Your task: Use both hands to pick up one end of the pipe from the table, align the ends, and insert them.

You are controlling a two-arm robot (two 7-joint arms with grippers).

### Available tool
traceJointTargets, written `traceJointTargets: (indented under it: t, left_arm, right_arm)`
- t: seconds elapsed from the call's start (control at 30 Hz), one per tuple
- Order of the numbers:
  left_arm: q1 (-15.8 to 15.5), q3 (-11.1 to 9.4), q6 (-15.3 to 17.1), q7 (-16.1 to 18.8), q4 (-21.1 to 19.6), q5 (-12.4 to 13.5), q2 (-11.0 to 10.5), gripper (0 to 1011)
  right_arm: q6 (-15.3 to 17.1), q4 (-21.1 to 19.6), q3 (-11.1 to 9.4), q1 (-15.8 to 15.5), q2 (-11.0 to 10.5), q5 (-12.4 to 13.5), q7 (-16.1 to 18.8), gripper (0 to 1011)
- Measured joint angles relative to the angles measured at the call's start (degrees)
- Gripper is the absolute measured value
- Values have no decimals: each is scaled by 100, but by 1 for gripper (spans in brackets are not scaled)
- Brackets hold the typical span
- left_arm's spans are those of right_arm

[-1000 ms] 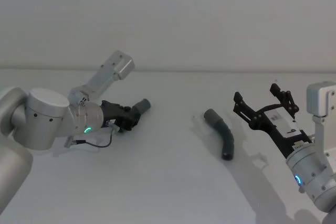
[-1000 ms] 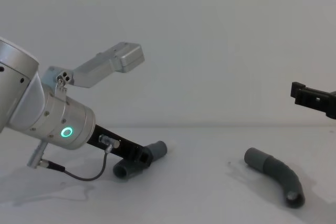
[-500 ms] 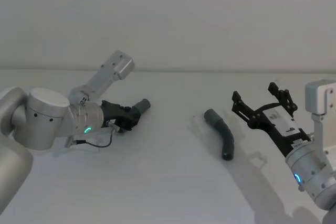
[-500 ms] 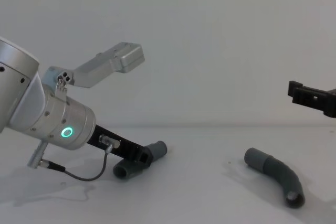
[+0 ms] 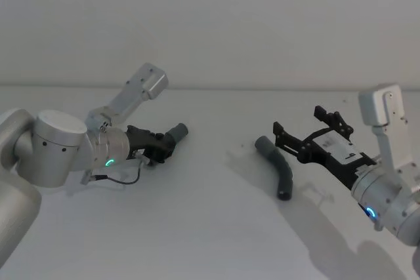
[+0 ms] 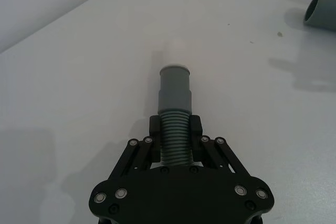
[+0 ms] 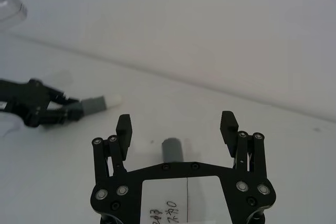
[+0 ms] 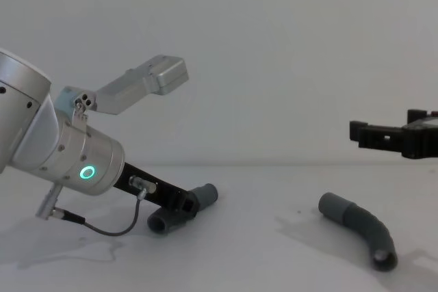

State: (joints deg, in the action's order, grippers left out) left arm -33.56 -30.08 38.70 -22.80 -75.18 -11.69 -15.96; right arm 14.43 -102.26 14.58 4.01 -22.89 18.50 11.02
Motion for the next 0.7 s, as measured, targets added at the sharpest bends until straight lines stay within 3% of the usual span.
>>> traceJointTargets:
  t: [0.4,0.7]
  left_arm:
    - [0,0,0,0,0,0,0,306]
    - [0,0,0,0,0,0,0,306]
  right_arm:
    - [1114,44,108,349,-345,226,447,1001]
    - [1499,205,189,490,-520,281,608,1001]
